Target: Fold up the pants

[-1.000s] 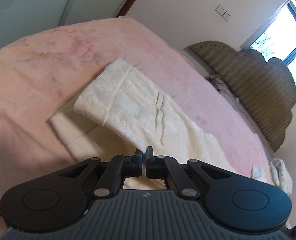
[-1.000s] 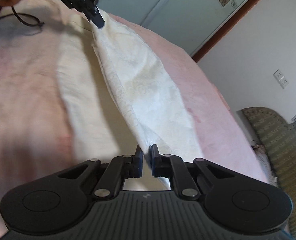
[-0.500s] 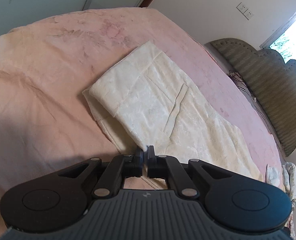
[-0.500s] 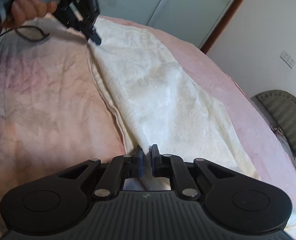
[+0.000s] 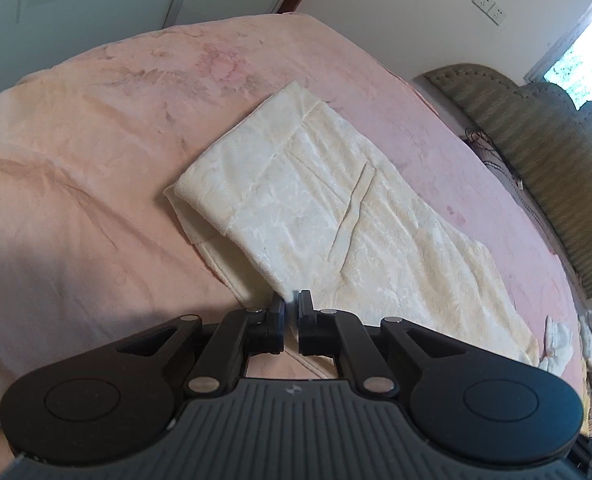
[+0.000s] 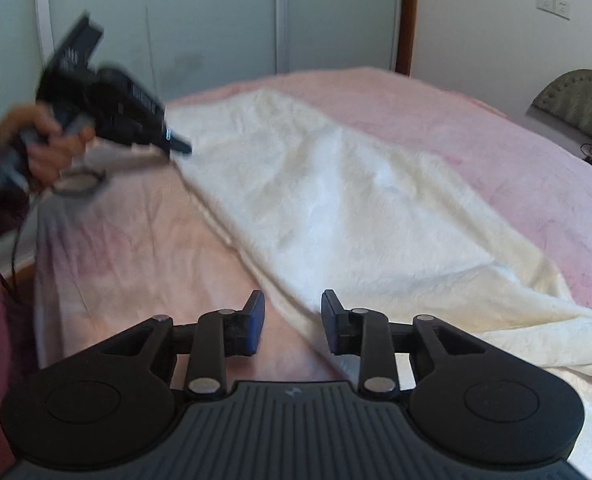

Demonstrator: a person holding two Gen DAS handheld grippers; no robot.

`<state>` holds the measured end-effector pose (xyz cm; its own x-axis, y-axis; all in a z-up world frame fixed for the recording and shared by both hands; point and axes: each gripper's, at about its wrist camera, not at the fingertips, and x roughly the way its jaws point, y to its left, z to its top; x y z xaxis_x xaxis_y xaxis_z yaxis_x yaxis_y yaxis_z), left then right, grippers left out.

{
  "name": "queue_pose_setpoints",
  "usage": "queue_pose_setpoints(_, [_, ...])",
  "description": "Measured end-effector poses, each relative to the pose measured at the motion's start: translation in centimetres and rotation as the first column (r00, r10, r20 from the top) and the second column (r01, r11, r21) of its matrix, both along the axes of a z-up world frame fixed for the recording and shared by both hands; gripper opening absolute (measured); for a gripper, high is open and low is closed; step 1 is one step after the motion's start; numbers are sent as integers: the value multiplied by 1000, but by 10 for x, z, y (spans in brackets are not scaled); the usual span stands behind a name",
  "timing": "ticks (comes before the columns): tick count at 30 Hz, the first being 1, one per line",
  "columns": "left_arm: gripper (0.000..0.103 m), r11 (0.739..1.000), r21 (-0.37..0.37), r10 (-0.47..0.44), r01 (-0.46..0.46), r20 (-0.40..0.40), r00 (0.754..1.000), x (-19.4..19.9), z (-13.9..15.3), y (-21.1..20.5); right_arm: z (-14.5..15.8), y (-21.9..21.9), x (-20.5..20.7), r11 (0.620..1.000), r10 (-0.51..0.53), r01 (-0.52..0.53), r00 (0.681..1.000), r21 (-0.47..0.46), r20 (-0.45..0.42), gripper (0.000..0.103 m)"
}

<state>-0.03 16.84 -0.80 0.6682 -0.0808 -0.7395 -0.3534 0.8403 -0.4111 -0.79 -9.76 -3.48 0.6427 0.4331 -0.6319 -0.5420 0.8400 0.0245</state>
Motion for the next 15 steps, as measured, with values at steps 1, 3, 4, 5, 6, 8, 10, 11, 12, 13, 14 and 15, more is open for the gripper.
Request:
queue_pose_setpoints(1, [8, 1000, 10, -4, 4, 0, 1000, -1, 3, -1, 3, -6, 3, 998, -33, 32, 999, 55, 9, 30])
queue_pose_setpoints(3, [12, 999, 30, -15, 16, -11, 1000, -5, 11, -2, -4, -17, 15, 986, -110, 114, 993, 125, -38, 37])
queue_pose_setpoints(4, [15, 999, 37, -18, 19, -17, 1000, -7, 15, -3, -11, -19, 20, 983, -136, 144, 988, 113, -77, 39])
queue_pose_setpoints(5, [14, 999, 43, -15, 16, -17, 1000, -10, 19, -3, -19, -19, 23, 984, -150, 160, 982, 82, -115, 40])
queue_pose_setpoints(6, [14, 998, 53, -19, 19, -8, 1000, -14, 25, -4, -28, -17, 23, 988, -143, 151, 976, 34, -162, 40])
queue_pose_setpoints(8, [14, 995, 97, -35, 33, 19, 999, -19, 38, -11, -26, -11, 10, 993, -119, 117, 986, -19, -115, 41])
queue_pose_setpoints(10, [14, 987, 141, -80, 73, 42, 996, -15, 52, -25, -15, -14, 7, 992, -124, 127, 988, 21, -96, 41])
queue_pose_setpoints(11, [14, 983, 141, -127, 119, 55, 990, -10, 56, -35, -12, -18, 7, 988, -144, 148, 986, 47, -81, 43])
queue_pose_setpoints(12, [15, 978, 132, -173, 163, 68, 983, -3, 60, -45, -11, -26, 9, 978, -189, 194, 979, 71, -69, 57])
queue_pose_setpoints(13, [16, 972, 118, -214, 205, 72, 974, 4, 60, -56, -15, -32, 13, 970, -229, 235, 970, 65, -85, 66])
queue_pose_setpoints(14, [16, 960, 97, -270, 263, 66, 961, 12, 59, -70, -21, -36, 16, 967, -245, 252, 962, 43, -122, 73])
queue_pose_setpoints(15, [16, 942, 73, -332, 327, 63, 941, 20, 57, -85, -28, -39, 16, 969, -241, 247, 956, 13, -165, 73])
